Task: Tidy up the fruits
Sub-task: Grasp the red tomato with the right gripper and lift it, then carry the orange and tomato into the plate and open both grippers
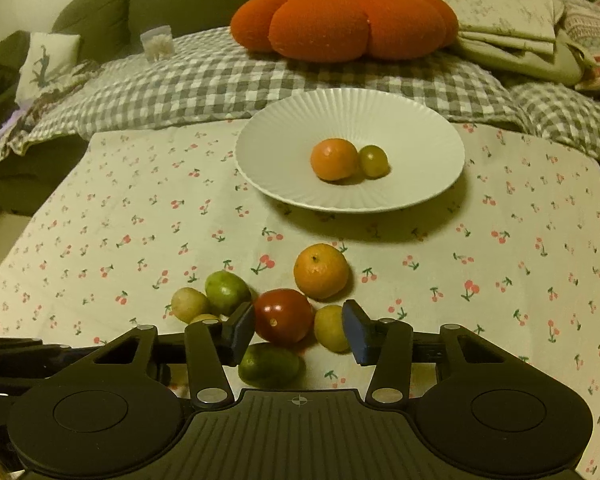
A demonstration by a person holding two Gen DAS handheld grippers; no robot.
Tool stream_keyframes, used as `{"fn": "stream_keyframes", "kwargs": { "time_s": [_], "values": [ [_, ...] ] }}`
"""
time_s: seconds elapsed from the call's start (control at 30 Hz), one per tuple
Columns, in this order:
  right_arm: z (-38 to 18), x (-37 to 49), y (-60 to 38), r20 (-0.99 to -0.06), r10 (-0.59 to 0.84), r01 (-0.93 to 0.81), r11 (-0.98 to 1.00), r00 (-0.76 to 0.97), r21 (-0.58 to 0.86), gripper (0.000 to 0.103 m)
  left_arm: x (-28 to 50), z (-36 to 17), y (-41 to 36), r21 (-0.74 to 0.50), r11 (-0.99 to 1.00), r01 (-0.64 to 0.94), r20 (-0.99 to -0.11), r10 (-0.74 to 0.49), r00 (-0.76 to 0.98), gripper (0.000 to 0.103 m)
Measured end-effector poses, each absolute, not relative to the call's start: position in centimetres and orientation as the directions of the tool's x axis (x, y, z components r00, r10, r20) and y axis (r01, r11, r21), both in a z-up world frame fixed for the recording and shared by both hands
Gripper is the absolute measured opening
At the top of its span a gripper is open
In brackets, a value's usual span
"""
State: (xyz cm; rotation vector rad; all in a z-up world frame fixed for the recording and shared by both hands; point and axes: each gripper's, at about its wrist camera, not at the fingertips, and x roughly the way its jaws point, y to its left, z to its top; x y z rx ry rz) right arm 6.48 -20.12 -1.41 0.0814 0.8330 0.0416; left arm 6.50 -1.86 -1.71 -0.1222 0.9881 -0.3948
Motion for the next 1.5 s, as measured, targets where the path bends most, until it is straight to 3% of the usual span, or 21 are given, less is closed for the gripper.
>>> {"fn": "stream_keyframes", "kwargs": {
  "time_s": [0.17,0.2,0.23,0.27,0.47,0.57,0.73,1.5],
  "values": [
    [-1.5,6.5,-19.3,-0.728,0.065,-0.053,0.998,0.682,0.040,0.044,6.5,-1.6,-1.8,-0.277,0.922,0.272,-0.784,-0.380,0.491,0.031],
    [-1.5,6.4,-19.1,-0.726,0.069,-0.066,0.997,0.685,0.032,0.041,6.5,-1.5,-1.8,-0.278,0.922,0.271,-0.782,-0.381,0.493,0.031],
    [-1.4,6.4,-18.9,-0.724,0.081,-0.080,0.996,0.685,0.035,0.028,6.6,-1.5,-1.8,-0.280,0.921,0.270,-0.781,-0.382,0.494,0.031],
    [-1.4,6.4,-18.8,-0.727,0.098,-0.089,0.995,0.680,0.051,0.026,6.6,-1.5,-1.8,-0.280,0.921,0.270,-0.780,-0.382,0.496,0.031],
    [-1.4,6.4,-18.8,-0.725,0.095,-0.085,0.995,0.682,0.051,0.027,6.5,-1.4,-1.7,-0.282,0.922,0.266,-0.777,-0.382,0.500,0.031],
    [-1.5,6.5,-18.9,-0.728,0.096,-0.074,0.995,0.678,0.062,0.033,6.6,-1.5,-1.7,-0.283,0.922,0.264,-0.777,-0.382,0.501,0.031],
    [-1.8,6.6,-18.3,-0.722,0.074,-0.092,0.996,0.688,0.014,0.035,6.5,-1.4,-1.7,-0.284,0.922,0.262,-0.775,-0.382,0.503,0.031],
    [2.4,5.0,-20.3,-0.658,0.121,-0.051,0.991,0.743,0.124,0.031,7.1,0.5,-1.4,-0.295,0.914,0.279,-0.722,-0.405,0.562,0.031]
  ]
}}
